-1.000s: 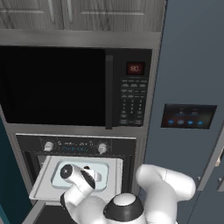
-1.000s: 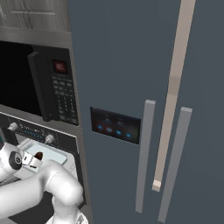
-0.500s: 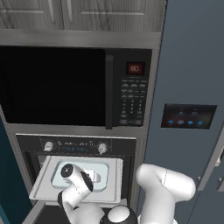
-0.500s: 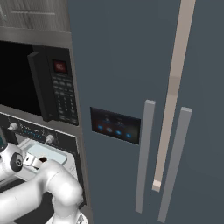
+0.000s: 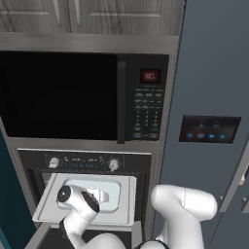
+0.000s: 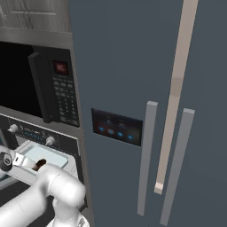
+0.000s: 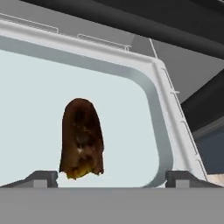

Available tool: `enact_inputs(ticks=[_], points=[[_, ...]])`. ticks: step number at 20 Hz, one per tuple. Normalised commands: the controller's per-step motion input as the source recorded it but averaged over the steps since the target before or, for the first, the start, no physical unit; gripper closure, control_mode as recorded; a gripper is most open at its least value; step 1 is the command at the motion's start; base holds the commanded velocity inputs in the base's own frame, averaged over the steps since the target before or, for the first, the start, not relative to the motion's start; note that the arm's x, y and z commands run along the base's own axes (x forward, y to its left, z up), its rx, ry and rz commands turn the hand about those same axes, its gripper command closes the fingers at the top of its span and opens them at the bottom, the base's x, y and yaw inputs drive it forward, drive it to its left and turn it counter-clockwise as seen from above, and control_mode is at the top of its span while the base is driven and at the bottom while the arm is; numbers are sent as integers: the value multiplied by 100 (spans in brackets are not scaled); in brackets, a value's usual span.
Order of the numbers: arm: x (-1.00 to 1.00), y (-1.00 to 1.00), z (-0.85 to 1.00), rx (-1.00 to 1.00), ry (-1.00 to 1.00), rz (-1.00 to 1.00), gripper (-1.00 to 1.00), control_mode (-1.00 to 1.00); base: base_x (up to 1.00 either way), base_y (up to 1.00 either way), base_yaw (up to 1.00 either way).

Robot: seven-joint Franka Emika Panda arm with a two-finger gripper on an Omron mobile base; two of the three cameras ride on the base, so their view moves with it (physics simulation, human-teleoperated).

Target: Place the sweet potato on the top rack of the oven.

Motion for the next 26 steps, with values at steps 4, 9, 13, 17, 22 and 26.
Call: enact_inputs(ticks=[4,9,13,17,22,26], points=[[-80,0,80,-1,-1,-1,-100,-100,0,0,0],[-99,-1,76,7,1,-1,-100,-100,0,0,0],[-100,-4,72,15,6,-6,-100,-100,0,0,0],[-100,-18,39,24,1,-3,-100,-100,0,0,0],[-100,-13,16,20,-2,0,-100,-100,0,0,0],[-76,-3,21,12,-4,1,-100,-100,0,0,0]])
